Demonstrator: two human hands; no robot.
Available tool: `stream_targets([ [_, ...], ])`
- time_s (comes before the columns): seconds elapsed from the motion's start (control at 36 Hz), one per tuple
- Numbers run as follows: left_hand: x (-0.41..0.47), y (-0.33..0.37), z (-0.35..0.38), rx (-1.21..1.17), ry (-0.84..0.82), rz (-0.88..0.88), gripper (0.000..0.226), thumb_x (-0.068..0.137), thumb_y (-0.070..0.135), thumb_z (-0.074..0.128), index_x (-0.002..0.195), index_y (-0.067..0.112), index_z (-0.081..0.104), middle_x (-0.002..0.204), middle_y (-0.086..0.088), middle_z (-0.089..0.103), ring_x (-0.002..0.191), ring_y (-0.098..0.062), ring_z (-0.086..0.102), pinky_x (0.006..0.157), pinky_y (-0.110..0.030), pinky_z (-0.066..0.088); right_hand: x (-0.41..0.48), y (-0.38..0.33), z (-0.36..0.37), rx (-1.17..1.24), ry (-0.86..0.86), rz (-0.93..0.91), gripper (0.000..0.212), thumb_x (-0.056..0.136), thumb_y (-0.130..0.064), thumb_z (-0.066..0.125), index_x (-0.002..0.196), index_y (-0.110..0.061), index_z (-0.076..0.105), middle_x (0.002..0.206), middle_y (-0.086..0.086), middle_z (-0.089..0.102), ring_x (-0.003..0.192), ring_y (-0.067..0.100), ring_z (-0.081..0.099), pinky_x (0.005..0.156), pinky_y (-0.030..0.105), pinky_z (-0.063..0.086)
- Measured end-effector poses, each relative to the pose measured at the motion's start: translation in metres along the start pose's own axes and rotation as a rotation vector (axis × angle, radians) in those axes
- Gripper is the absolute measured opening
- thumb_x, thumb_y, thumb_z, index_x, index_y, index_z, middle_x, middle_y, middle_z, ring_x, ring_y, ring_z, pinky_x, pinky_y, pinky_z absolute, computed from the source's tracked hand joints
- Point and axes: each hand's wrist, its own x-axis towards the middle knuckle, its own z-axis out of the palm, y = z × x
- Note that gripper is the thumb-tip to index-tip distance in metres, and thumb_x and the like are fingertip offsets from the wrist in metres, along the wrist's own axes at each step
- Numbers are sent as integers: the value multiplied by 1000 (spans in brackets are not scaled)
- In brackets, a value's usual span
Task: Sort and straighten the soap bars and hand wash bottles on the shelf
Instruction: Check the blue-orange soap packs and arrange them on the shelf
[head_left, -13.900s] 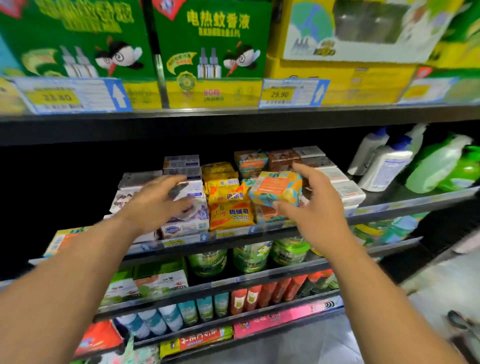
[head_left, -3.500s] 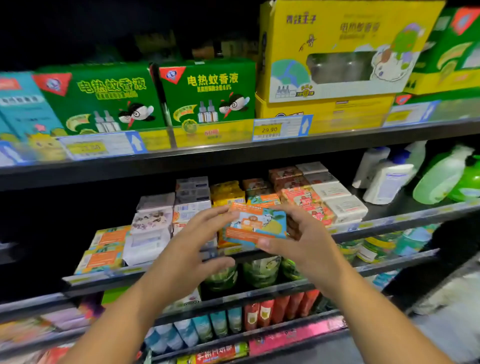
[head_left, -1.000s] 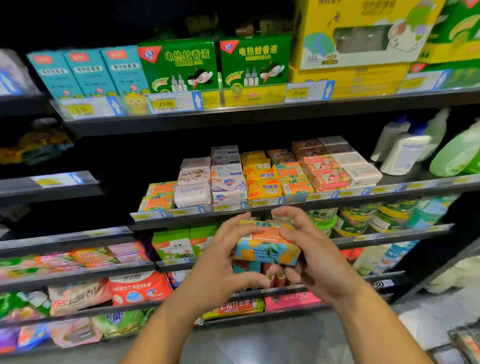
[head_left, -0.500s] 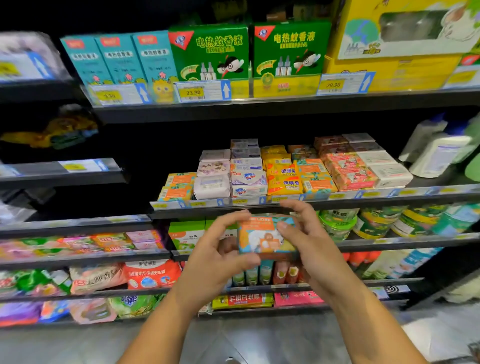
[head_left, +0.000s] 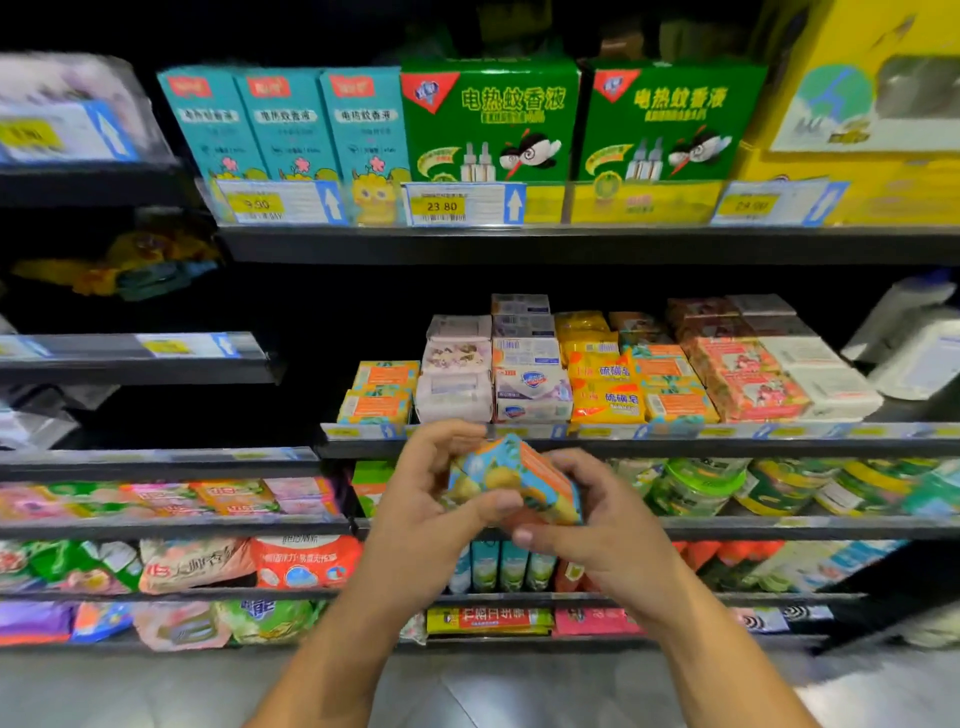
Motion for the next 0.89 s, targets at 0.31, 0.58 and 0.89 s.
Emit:
stream_targets([
  [0.31,29,-4,-27,150,34,4,62,56,23,96,101,47,60,103,17,68,103,-4,63,83,-17,51,40,17,20,-28,14,23,60,58,1,92,102,-33,69,105,4,75,97,19,71,81,33,57],
  [0.58,55,-12,-45,199,-144,-169,71,59,35,91,117,45,51,105,24,67,97,-2,67,78,-19,54,67,-18,32,138,146,-54,73,39,-21,92,107,-29,67,99,3,75,92,24,72,71,33,59],
  [0.89,81,-39,-70,-250,11,-280,77,56,14,95,119,17,50,100,-7,75,88,-21,73,66,-31,58,88,-21,32,-40,198,-45,55,56,-31,88,108,-33,72,100,6,69,94,21,63,85,40,54],
])
